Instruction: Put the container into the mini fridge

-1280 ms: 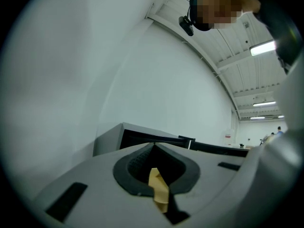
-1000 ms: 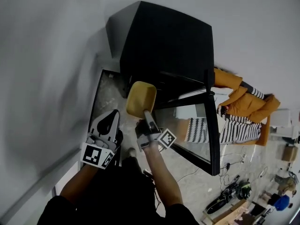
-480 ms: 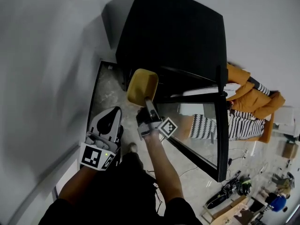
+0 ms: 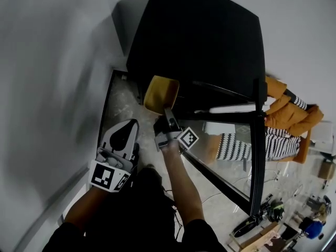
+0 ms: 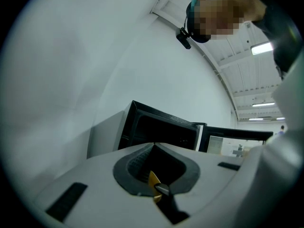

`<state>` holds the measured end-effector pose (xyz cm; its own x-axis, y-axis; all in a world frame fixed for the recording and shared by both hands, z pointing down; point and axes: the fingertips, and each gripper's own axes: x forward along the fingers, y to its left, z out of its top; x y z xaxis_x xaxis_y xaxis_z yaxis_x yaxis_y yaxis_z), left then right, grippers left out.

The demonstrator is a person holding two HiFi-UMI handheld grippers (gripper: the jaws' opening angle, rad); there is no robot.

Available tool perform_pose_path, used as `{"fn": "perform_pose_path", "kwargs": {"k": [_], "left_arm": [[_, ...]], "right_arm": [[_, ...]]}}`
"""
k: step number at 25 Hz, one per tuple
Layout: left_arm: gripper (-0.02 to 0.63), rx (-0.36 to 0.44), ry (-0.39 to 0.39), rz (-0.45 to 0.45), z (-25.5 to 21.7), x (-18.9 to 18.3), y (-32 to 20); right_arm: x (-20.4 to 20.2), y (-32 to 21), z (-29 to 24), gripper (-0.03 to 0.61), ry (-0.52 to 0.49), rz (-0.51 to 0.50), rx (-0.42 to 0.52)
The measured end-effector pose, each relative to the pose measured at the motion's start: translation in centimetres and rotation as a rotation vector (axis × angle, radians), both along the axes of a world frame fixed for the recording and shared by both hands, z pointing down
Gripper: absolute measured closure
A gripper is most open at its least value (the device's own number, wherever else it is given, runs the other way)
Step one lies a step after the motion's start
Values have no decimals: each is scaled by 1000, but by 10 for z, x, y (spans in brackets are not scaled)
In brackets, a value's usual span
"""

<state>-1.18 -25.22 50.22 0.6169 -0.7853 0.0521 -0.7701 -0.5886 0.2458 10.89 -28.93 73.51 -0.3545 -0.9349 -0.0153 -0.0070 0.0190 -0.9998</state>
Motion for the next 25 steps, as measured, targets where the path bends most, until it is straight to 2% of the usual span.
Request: {"fn": "perform_pose_path", "kwargs": {"k": [14, 25], "left_arm": [[609, 1, 13, 12, 27, 10, -8], [609, -3, 18, 3, 34, 9, -15]], "right_arm": [[19, -18, 49, 365, 5, 45, -29], [23, -40, 60, 365, -11, 69, -26]]}}
